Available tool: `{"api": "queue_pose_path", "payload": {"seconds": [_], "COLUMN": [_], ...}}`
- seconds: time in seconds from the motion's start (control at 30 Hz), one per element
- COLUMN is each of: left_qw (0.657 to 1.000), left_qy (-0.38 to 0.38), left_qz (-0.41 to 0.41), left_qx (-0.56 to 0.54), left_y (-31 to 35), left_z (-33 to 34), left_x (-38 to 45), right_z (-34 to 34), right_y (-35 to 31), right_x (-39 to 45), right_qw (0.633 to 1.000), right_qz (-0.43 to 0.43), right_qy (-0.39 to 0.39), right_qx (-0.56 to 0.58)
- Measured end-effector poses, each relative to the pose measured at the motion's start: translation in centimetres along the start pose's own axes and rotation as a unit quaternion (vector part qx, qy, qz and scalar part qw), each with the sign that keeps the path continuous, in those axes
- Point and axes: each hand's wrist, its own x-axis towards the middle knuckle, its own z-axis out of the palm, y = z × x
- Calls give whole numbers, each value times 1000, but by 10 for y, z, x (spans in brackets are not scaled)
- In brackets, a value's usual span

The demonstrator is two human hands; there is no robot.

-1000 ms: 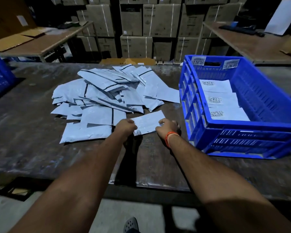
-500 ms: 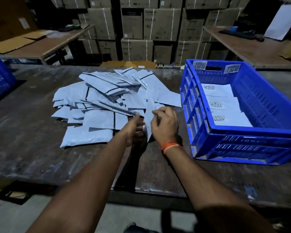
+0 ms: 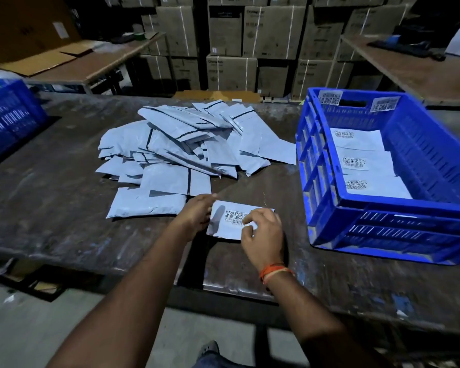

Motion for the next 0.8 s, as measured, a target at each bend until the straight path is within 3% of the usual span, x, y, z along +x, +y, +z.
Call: {"api": "queue_pose_path", "payload": {"seconds": [0.07, 0.13, 0.23, 0.3, 0.37, 0.5, 0.67, 0.8], "left_qw": [988, 956, 868, 809, 773, 771, 768, 756], "left_qy": [39, 54, 91, 128, 150, 141, 69, 68], "left_qz": [82, 135, 213, 260, 319, 339, 307, 272], "left_qx": [127, 255, 439, 512, 528, 520, 558, 592], "left_y": [-14, -22, -35, -49, -60, -57, -61, -75], "left_z": [0, 3, 10, 16, 20, 26, 36, 32], "left_x": [6, 4, 1, -2, -5, -2, -2, -3], "right_z": [-4, -6, -7, -7, -7, -2, 15, 17], "right_y": [18, 35, 49, 48, 42, 32, 37, 46], "right_x": [5, 6, -2, -7, -9, 4, 13, 9], "right_qw": [996, 986, 969, 969, 970, 970, 934, 909], "right_qz": [41, 76, 92, 80, 53, -13, -51, -47], "right_qy": [-9, -74, -154, -146, -126, -126, -227, -267], "right_qx": [-78, -131, -168, -181, -199, -207, -272, -316]}}
